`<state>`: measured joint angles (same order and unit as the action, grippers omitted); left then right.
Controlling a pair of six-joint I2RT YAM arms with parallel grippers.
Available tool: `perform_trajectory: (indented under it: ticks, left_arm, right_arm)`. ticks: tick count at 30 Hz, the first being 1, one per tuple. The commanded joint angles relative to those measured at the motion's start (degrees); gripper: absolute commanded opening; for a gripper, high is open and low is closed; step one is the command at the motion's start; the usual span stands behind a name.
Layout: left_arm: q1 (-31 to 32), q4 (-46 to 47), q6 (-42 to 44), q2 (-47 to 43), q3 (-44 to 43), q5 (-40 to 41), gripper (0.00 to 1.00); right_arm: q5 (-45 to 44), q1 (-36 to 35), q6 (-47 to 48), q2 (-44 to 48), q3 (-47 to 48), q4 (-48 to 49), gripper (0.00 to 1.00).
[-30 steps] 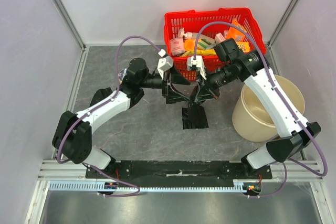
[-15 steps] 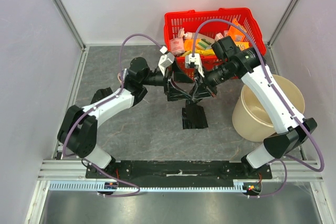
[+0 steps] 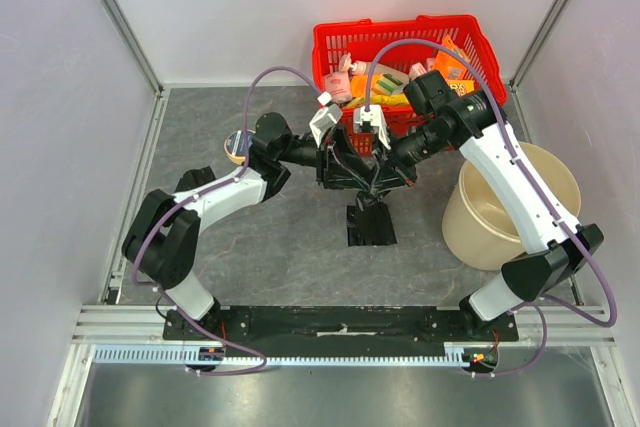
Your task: Put the trash bags into the trash bin
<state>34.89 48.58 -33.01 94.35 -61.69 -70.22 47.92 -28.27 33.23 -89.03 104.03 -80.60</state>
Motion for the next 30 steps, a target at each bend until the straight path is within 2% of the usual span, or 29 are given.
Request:
perform_trajectory:
  ticks: [1, 4, 6, 12, 24, 30]
  left_arm:
    - [1.4, 3.1, -2.05, 0.49, -0.27, -0.54, 0.35]
    - [1.32, 3.1, -2.05, 0.23, 0.34, -0.45, 0.11]
    - [1.32, 2.93, -2.14, 0.14, 0.52, -0.36, 0.02]
    - [1.23, -0.05, 0.4, -0.83, 0.43, 0.43, 0.02]
    - [-2.11, -22.1, 18.41, -5.75, -0.01, 6.49, 0.02]
    - [-2.55, -27.91, 23.78, -6.98, -0.53, 7.11, 0.02]
  right_arm:
    - [2.71, -0.56, -0.27, -0.35, 2.85, -1.84, 0.0]
    - [2.18, -0.56, -0.36, -0.26, 2.76, -1.76, 0.0]
    - [1.65, -0.47, -0.45, -0.09, 2.67, -1.76, 0.0]
    - [-0.28, -0.47, -0.63, 0.97, 1.88, -1.76, 0.0]
    - [-3.8, 0.41, -1.59, 3.43, -1.19, -1.41, 0.0]
    - [-4.94, 0.67, -3.79, 4.04, -2.6, 0.35, 0.0]
